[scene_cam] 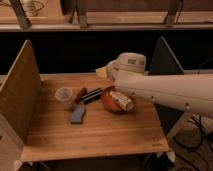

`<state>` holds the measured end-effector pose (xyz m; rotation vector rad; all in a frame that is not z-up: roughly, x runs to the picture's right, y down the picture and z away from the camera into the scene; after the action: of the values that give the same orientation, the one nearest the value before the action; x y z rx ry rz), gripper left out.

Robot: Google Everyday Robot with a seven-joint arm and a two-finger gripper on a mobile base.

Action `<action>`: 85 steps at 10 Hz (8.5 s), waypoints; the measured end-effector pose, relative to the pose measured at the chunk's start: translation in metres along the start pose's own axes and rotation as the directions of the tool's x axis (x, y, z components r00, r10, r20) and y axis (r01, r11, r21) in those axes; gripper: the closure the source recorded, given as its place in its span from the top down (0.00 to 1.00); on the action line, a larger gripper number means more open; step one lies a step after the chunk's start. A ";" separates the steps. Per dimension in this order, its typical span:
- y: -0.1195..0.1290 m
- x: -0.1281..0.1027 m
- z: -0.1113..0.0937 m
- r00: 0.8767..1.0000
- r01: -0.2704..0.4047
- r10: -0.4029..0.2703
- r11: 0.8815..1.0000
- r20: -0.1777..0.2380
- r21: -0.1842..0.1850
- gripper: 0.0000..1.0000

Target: Place the eraser on the white sponge

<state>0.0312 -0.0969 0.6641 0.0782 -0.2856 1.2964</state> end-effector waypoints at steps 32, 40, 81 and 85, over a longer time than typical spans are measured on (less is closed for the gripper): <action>0.124 0.132 0.189 0.804 0.429 -0.587 0.687 -0.099 -0.586 0.80; 0.078 0.148 0.208 0.702 0.475 -0.712 0.456 0.012 -0.752 0.80; 0.084 0.090 0.272 0.682 0.648 -0.711 0.478 0.171 -0.593 0.00; 0.083 0.096 0.227 0.705 0.599 -0.707 0.551 0.056 -0.581 0.00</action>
<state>-0.0628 -0.0334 0.8983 -0.4175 -0.4206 0.4047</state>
